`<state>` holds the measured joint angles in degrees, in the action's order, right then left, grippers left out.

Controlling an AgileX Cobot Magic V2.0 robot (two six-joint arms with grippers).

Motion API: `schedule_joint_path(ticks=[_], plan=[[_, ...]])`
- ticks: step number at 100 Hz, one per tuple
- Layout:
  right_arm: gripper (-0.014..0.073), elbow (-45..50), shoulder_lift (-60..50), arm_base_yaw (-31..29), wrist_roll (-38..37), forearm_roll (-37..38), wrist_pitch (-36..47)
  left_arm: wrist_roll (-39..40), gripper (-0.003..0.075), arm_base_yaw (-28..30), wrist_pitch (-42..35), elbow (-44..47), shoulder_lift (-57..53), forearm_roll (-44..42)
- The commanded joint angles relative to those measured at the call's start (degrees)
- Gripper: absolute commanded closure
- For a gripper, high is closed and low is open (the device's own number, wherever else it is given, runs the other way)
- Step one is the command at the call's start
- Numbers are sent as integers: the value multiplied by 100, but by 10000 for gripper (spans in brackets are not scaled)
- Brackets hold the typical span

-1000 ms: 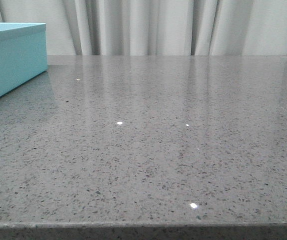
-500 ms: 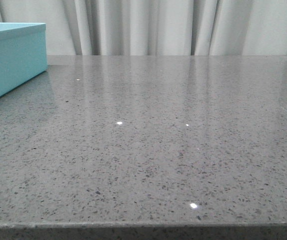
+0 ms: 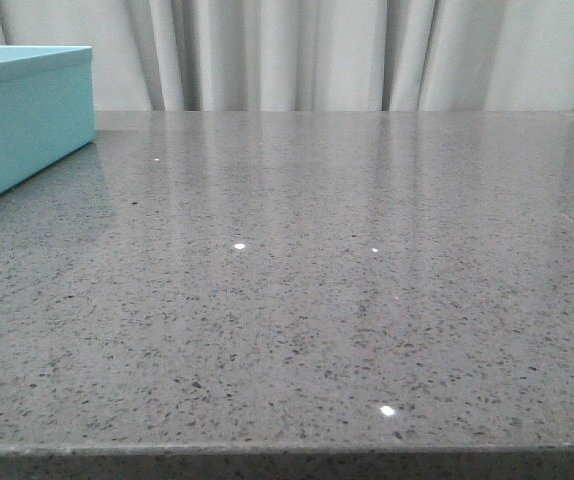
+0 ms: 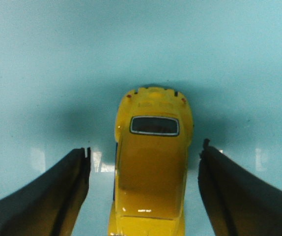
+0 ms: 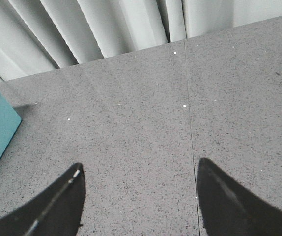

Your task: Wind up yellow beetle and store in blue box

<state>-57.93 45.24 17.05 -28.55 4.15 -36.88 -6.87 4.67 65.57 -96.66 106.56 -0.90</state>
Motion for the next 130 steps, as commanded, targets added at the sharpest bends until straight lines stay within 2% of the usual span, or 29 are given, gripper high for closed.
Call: schedule_joint_path(ticks=[1, 24, 42, 54, 64, 74, 78, 100, 130], plan=[[107, -141, -52, -18, 125, 65, 488, -41, 259, 6, -335, -163, -484, 260], [107, 4, -381, -18, 574, 441, 745, -498, 269, 150, -653, -163, -1174, 1101], [121, 384, -861, -18, 574, 678, 975, -769, 365, 185, -947, 67, -1819, 1181], [251, 626, -1150, -18, 574, 678, 983, -1143, 505, 185, -1398, 529, -2396, 1638], [442, 799, -1330, -18, 574, 678, 983, -1283, 642, 185, -1701, 984, -2863, 1777], [617, 921, -1484, -18, 574, 678, 989, -1488, 741, 185, -1949, 1469, -3302, 1861], [666, 947, -1550, -18, 574, 678, 990, -1558, 741, 185, -2046, 1686, -3487, 1906], [661, 1129, -1824, -18, 574, 851, 1098, -1770, 741, 185, -2622, 2845, -4411, 1956], [661, 1963, -2408, -18, 574, 963, 1941, -1856, 741, 185, -3827, 4618, -5906, 2063]])
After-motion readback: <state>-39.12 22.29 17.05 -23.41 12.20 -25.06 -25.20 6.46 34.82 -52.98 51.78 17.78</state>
